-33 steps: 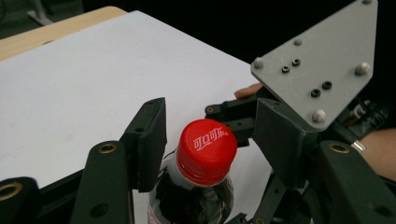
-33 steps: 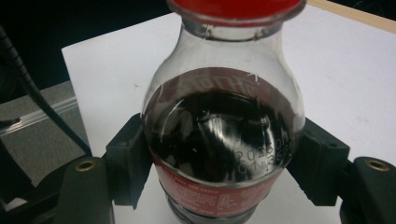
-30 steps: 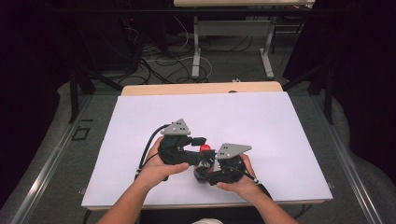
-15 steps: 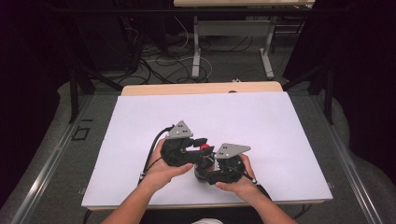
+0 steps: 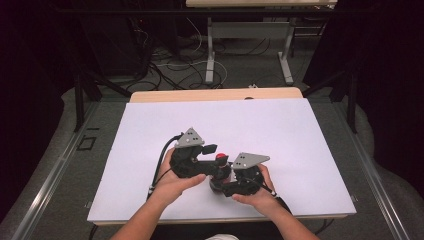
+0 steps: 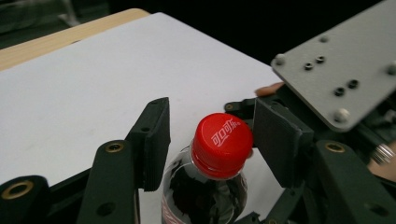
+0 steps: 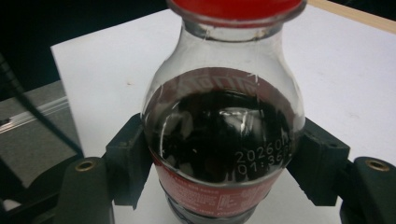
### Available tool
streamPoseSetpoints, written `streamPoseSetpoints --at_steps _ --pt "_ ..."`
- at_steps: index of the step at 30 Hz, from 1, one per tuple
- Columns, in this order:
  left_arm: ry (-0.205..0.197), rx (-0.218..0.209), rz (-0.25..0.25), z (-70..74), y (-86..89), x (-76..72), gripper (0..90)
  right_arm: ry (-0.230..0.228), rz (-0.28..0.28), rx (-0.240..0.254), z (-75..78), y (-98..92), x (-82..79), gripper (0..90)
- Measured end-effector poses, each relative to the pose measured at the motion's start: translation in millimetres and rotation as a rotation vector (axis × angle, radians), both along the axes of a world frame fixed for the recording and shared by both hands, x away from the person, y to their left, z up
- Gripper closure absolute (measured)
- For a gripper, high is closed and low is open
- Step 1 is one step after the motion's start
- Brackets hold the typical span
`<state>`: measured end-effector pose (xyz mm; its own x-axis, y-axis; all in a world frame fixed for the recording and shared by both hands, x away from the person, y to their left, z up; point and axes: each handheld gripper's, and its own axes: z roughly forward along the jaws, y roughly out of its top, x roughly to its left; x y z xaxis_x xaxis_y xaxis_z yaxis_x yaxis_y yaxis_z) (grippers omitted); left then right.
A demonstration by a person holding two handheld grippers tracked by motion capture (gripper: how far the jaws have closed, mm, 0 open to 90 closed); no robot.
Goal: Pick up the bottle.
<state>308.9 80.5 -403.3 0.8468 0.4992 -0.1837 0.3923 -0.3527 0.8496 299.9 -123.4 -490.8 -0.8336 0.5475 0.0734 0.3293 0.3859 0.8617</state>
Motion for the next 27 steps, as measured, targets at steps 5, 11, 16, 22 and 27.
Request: streamPoseSetpoints --at_steps 5,11,16,22,27 --pt "0.035 -0.044 -0.134 -1.7 8.4 8.1 48.4 0.008 0.049 0.002 -0.1 2.0 -0.6 30.1" --pt "0.020 -0.004 -0.136 -6.2 5.3 9.1 55.3 0.011 0.070 -0.002 0.2 4.4 -2.6 30.2" --pt "0.019 -0.005 -0.135 -9.0 1.2 9.5 56.6 0.004 0.064 0.002 -0.6 5.8 -3.3 30.2" --pt "-0.016 0.018 -0.053 -9.8 -8.1 1.7 61.4 0.014 0.043 -0.005 -1.6 6.8 -4.3 30.2" --pt "-0.051 0.032 0.045 -10.7 -16.1 -4.5 61.2 0.007 0.010 -0.010 -2.4 5.7 -2.3 30.2"
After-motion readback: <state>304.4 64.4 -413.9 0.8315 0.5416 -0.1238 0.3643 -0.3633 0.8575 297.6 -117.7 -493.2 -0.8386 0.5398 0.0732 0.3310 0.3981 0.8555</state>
